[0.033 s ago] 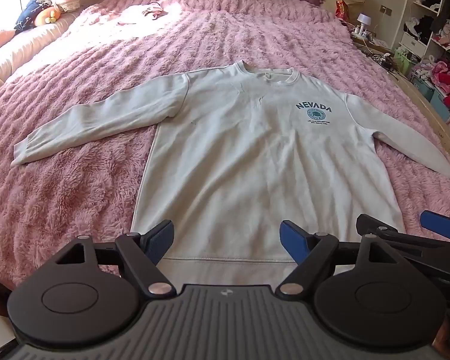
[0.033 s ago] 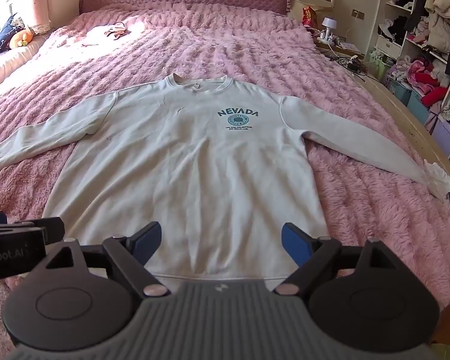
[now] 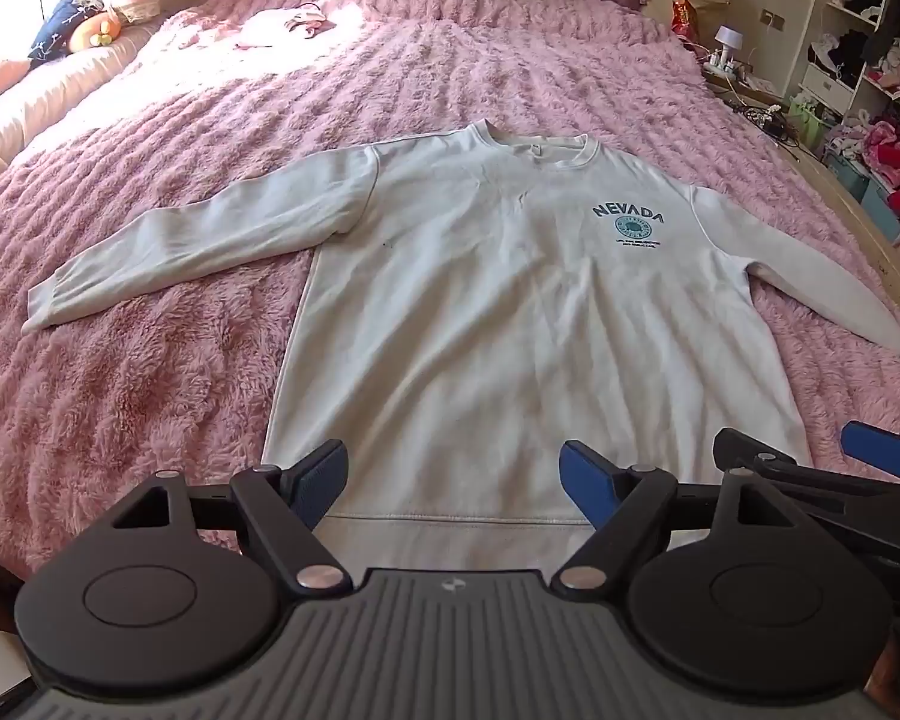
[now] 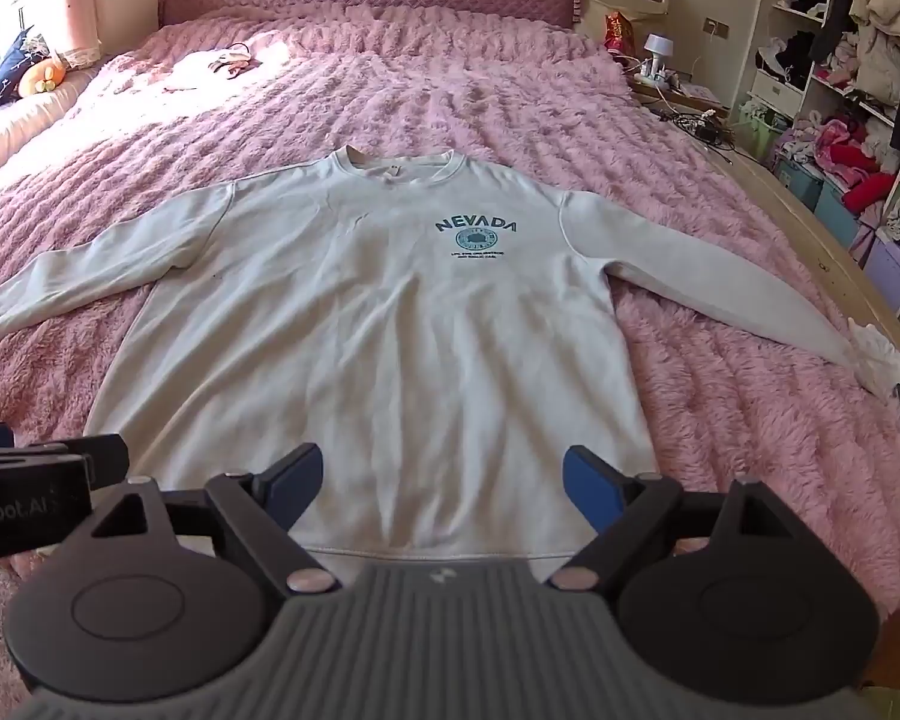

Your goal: Fold small clothes

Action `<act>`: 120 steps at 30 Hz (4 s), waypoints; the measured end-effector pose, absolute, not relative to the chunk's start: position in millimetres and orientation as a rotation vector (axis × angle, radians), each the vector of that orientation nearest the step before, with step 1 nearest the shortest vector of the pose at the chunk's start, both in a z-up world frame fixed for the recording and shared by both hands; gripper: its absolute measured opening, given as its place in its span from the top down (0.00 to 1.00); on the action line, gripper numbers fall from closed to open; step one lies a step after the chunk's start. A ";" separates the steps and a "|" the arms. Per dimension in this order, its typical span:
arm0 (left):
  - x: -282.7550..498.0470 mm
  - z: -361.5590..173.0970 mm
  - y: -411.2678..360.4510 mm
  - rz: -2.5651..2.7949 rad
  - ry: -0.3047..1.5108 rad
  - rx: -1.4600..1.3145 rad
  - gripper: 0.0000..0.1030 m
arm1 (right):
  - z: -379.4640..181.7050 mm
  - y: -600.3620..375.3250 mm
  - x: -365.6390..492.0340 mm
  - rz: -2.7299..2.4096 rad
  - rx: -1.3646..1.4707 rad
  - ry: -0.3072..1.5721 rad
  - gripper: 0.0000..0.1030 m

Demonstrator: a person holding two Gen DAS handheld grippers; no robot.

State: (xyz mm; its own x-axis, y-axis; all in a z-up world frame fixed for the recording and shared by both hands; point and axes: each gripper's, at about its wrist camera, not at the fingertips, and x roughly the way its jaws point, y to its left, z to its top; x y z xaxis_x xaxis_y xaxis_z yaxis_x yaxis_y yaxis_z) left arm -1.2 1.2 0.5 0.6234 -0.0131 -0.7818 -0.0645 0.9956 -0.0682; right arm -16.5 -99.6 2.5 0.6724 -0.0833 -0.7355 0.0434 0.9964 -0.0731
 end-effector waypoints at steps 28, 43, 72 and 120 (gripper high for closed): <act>-1.9 -5.4 -1.0 0.041 0.943 -0.053 0.09 | 5.4 -91.4 -19.7 -0.070 -0.045 0.838 0.19; -0.9 -5.9 0.6 0.045 0.952 -0.051 0.09 | 3.4 -98.9 -18.7 -0.068 -0.043 0.839 0.19; 1.5 -8.3 5.3 0.053 0.964 -0.038 0.09 | 1.8 -101.8 -15.5 -0.064 -0.037 0.844 0.19; 131.6 -25.5 -119.3 -0.482 0.845 -0.102 0.09 | -22.1 -356.2 2.3 -0.377 0.368 0.439 0.19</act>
